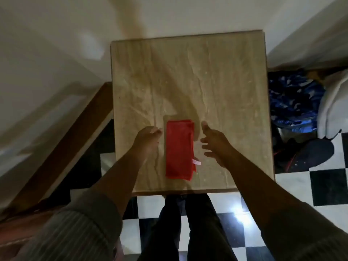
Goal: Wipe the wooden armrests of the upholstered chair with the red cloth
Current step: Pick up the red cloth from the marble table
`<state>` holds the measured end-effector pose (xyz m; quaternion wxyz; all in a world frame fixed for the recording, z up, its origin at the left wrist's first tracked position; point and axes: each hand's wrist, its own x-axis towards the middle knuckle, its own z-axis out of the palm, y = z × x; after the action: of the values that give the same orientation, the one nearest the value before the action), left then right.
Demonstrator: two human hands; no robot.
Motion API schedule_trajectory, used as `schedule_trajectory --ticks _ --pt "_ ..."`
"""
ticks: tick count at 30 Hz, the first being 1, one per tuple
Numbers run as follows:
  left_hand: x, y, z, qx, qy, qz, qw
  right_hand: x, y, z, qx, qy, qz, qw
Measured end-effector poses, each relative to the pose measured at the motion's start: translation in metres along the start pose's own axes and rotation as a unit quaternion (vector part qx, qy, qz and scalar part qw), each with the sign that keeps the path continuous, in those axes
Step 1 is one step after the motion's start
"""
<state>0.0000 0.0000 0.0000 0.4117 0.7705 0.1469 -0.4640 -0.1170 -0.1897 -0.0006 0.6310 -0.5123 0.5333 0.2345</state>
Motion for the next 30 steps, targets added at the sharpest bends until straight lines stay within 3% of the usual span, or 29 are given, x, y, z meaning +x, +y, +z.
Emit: schedule_trajectory --ticks 5,9,11,20,30 --pt "0.026 -0.035 0.029 0.075 0.056 0.021 0.995 0.032 0.021 0.019 -0.097 0.012 -0.069 0.993" --pt "0.037 -0.051 0.044 0.104 0.094 0.066 0.988 0.046 0.03 0.033 -0.244 0.083 -0.146 0.955" --pt "0.04 -0.055 0.047 0.104 0.1 0.071 0.987 0.049 0.035 0.038 -0.221 0.093 -0.14 0.961" --pt "0.001 -0.058 0.025 -0.07 0.089 0.034 0.993 0.023 0.038 0.052 -0.162 0.068 -0.199 0.964" --pt "-0.135 -0.106 -0.077 -0.211 0.17 0.044 0.962 -0.089 0.026 0.14 -0.206 -0.078 -0.284 0.933"
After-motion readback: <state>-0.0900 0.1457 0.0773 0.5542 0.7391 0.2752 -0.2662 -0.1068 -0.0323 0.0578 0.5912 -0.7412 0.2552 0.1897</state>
